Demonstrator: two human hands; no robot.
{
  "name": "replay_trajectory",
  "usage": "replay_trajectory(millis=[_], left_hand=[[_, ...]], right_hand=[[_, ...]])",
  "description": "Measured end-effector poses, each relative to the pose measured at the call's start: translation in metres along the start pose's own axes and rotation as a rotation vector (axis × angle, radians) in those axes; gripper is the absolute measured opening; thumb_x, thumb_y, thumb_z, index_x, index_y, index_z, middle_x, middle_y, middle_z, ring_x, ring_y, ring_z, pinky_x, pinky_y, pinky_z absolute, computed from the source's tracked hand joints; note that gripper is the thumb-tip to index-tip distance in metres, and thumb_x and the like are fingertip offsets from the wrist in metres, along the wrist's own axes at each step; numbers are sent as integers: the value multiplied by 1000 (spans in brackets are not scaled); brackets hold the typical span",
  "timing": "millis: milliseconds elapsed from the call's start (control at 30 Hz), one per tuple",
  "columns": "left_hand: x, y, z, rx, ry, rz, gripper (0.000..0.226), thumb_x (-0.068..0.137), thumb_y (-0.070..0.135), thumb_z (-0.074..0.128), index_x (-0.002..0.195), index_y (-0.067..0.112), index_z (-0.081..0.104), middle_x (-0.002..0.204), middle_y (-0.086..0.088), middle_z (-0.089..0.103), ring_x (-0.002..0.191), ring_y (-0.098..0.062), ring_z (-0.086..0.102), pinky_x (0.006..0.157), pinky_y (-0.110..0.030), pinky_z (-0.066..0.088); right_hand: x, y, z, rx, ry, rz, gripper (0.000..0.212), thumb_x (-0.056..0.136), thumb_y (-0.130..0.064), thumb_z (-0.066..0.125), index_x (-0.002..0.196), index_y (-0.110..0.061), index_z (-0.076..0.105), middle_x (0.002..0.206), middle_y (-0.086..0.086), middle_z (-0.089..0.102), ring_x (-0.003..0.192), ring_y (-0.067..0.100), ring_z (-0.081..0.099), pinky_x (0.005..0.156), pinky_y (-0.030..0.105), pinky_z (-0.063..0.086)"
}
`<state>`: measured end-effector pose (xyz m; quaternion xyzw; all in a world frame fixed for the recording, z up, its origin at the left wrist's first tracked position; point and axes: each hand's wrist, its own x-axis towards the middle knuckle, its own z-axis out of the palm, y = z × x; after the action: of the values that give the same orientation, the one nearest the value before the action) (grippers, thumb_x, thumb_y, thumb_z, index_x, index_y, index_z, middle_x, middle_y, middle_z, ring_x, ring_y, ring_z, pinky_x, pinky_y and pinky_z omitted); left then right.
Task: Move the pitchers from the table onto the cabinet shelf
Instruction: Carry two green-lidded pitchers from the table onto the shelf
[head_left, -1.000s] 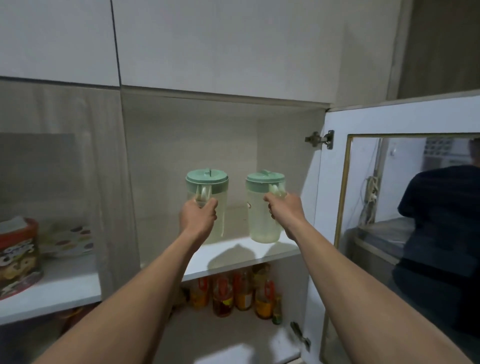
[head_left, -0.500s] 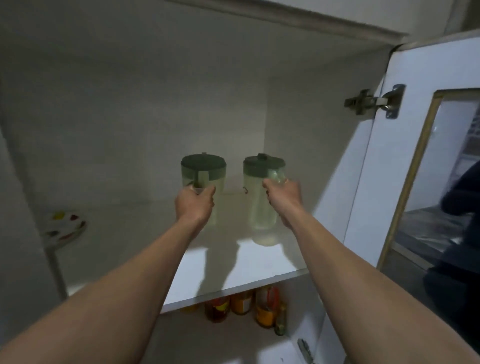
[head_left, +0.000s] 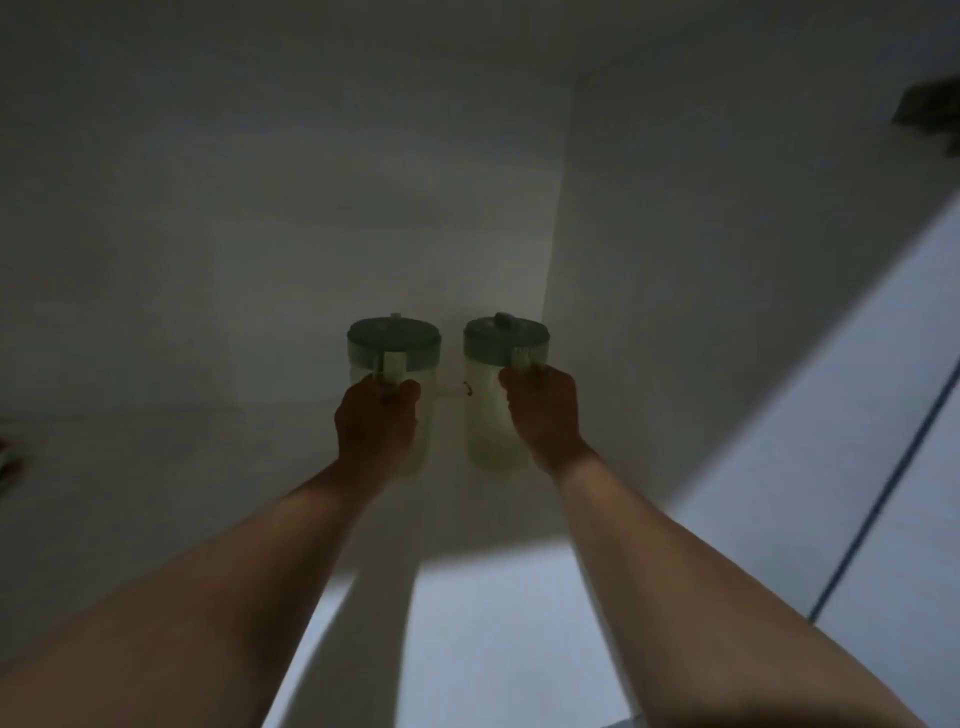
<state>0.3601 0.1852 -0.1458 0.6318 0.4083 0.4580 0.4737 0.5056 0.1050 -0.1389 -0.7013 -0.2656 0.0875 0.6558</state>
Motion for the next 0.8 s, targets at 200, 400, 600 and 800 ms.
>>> replay_trajectory(millis=[200, 400, 600, 800], left_hand=[[31, -4, 29, -30, 16, -13, 21, 71, 40, 61, 77, 20, 62, 89, -18, 72, 89, -37, 69, 83, -51, 57], [56, -8, 52, -3, -10, -4, 35, 71, 44, 58, 86, 13, 64, 92, -19, 72, 91, -39, 68, 84, -53, 56], [74, -12, 63, 30, -1, -22, 36, 80, 37, 63, 98, 6, 67, 96, -17, 72, 94, -35, 68, 88, -49, 55], [79, -5, 64, 186, -14, -43, 37, 88, 35, 60, 109, 6, 66, 105, -13, 70, 97, -32, 64, 83, -35, 50]], right_hand=[[36, 16, 11, 8, -21, 25, 14, 81, -21, 67, 69, -17, 61, 63, 1, 57, 57, 17, 50, 60, 32, 40], [66, 27, 18, -1, -9, 1, 25, 85, -19, 66, 64, -19, 53, 61, -1, 52, 55, 15, 47, 57, 29, 38], [84, 31, 19, -30, -56, 6, 24, 86, -21, 66, 66, -18, 53, 63, 0, 52, 55, 15, 46, 55, 29, 36], [84, 25, 14, -142, -102, 47, 35, 84, -41, 74, 97, -11, 65, 85, 3, 63, 81, 22, 60, 55, 25, 38]])
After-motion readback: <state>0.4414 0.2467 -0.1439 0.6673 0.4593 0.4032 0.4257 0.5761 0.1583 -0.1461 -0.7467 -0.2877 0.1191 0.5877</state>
